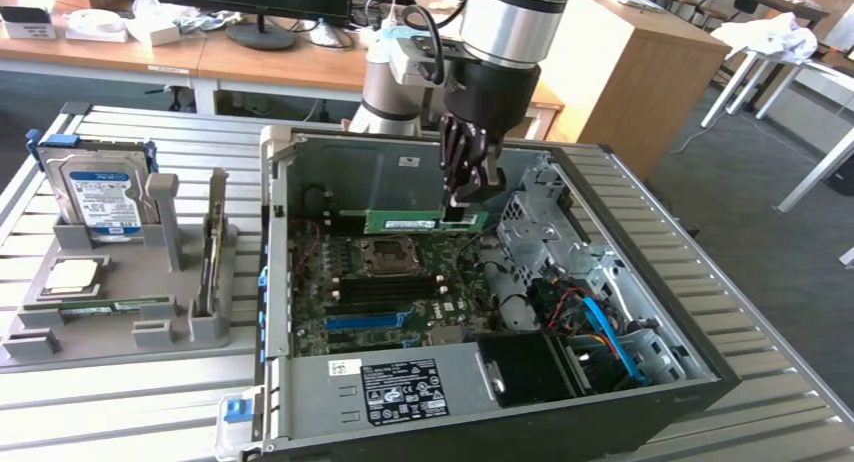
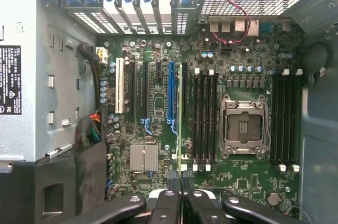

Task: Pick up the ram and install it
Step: 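Pick up the ram and move it above insertion slot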

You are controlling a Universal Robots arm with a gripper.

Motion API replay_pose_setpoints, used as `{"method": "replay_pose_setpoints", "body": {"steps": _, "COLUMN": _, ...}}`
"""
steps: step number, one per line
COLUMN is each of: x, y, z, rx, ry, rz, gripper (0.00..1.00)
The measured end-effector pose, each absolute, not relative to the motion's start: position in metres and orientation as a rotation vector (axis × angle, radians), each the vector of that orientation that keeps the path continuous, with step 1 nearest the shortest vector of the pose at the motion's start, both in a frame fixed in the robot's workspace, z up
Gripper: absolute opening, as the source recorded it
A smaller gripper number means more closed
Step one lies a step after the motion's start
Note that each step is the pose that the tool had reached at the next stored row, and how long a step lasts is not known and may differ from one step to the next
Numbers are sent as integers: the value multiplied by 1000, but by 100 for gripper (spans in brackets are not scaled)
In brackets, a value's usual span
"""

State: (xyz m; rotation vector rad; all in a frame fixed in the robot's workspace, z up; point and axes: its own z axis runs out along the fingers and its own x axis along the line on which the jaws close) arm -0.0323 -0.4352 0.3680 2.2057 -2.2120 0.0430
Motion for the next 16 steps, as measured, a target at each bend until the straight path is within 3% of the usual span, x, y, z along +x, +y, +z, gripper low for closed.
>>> {"method": "replay_pose_setpoints", "body": {"steps": 16, "x": -32, "y": -434, "z": 364, "rx": 2214, "ry": -2220, "rz": 26, "gripper": 12}}
